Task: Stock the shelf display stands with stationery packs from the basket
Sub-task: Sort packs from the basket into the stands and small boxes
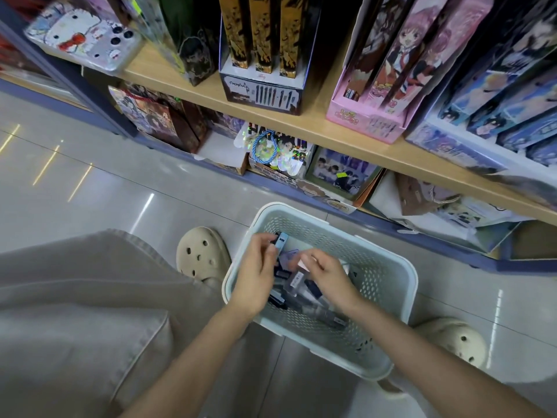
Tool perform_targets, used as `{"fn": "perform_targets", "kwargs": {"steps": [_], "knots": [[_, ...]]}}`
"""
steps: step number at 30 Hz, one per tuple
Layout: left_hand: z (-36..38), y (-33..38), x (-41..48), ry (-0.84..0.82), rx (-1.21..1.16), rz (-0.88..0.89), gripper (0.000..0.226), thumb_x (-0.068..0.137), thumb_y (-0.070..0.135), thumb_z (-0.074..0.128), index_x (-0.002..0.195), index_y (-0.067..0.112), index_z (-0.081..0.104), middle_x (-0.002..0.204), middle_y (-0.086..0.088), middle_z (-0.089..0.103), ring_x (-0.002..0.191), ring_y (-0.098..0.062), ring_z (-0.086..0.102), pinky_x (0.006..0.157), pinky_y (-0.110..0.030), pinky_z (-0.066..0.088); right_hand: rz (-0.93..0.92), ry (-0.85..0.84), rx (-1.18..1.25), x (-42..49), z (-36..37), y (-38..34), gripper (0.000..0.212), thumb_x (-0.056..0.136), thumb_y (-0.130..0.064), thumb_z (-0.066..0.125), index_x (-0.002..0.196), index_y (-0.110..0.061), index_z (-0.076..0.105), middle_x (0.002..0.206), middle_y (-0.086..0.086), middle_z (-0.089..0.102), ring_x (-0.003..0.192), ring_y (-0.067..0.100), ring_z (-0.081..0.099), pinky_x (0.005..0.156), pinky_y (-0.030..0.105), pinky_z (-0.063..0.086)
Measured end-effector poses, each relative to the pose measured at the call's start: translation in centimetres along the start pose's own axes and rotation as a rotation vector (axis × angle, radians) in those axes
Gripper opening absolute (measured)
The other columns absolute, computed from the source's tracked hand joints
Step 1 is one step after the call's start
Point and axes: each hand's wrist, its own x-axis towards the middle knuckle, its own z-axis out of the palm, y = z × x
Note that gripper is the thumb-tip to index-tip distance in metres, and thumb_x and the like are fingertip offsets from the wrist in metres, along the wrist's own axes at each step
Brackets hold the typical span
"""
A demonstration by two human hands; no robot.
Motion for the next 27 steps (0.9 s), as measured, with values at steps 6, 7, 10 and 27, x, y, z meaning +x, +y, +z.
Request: {"fn": "perform_targets", "kwargs": {"steps": [6, 7, 10, 27], "knots": [[0.6, 1.7, 0.1, -0.285, -0.287, -0.200, 0.028, 0.102, 0.033, 0.032, 0.117, 0.014, 0.045, 0.096, -0.006, 0.058, 0.067, -0.003, 0.061, 0.062, -0.019, 0.050, -0.131, 0.005, 0.290, -0.9, -0.1, -5.8, 0.021, 0.097, -0.009, 0.048, 0.105, -0.008, 0.068, 0.097, 0.000, 0.068, 0.078, 0.000, 0.063, 0.068, 0.013, 0.049], [0.6, 1.6, 0.2, -0.297, -0.259, -0.167, 0.020, 0.102, 0.029, 0.034, 0.112, 0.015, 0.046, 0.087, -0.005, 0.057, 0.058, -0.004, 0.057, 0.057, -0.021, 0.048, -0.130, 0.008, 0.300, -0.7, 0.0, -6.0, 0.021, 0.097, -0.010, 0.048, 0.105, -0.011, 0.068, 0.097, 0.000, 0.068, 0.076, -0.001, 0.062, 0.066, 0.013, 0.049], [-0.4, 1.3, 0.4, -0.239, -0.161, -0.091, 0.015, 0.102, 0.013, 0.037, 0.092, 0.010, 0.049, 0.067, -0.001, 0.050, 0.044, -0.006, 0.044, 0.048, -0.020, 0.041, -0.120, 0.035, 0.244, 0.4, 0.1, -4.8, 0.027, 0.101, -0.018, 0.038, 0.114, -0.015, 0.061, 0.112, 0.001, 0.064, 0.093, -0.001, 0.059, 0.080, 0.010, 0.045], [-3.2, 0.7, 1.9, 0.245, -0.302, -0.160, 0.020, 0.102, 0.009, 0.037, 0.088, 0.010, 0.053, 0.078, -0.003, 0.057, 0.055, -0.005, 0.056, 0.062, -0.022, 0.052, 0.194, -0.073, -0.682, 4.0, 3.5, 9.5, 0.026, 0.092, -0.020, 0.059, 0.111, -0.003, 0.057, 0.116, 0.017, 0.058, 0.112, 0.029, 0.050, 0.091, 0.032, 0.038]]}}
